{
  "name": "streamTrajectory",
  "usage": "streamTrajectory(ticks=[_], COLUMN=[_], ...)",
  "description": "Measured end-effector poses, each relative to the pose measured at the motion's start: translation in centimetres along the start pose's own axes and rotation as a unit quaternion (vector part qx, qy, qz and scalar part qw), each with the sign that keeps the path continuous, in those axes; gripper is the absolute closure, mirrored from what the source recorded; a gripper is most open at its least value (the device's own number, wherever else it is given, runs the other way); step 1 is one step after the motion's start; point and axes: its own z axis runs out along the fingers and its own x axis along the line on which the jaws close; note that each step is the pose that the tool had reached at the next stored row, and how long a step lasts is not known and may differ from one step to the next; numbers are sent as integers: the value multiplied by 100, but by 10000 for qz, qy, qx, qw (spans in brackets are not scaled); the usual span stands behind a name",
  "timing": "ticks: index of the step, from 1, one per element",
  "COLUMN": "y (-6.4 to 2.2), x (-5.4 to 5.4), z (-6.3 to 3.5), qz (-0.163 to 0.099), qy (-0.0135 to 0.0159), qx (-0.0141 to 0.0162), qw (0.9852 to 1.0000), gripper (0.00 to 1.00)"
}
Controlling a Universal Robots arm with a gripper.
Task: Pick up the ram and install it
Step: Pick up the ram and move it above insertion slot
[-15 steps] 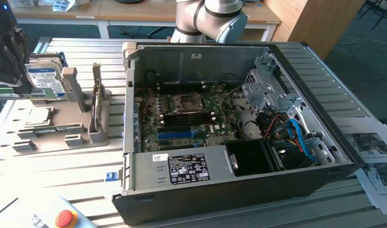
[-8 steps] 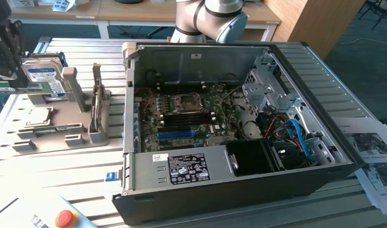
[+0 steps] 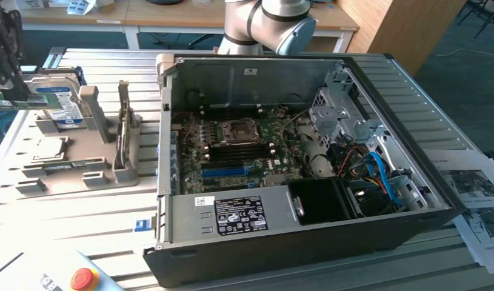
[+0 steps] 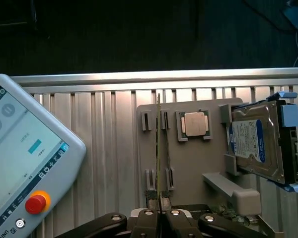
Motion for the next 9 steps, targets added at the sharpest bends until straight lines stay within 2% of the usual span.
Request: streamTrajectory(ticks=[9], y=[11], x=[-3], z=[-236], qz=[15], qy=[-1], qx=[0], qw=[10000], gripper=[88])
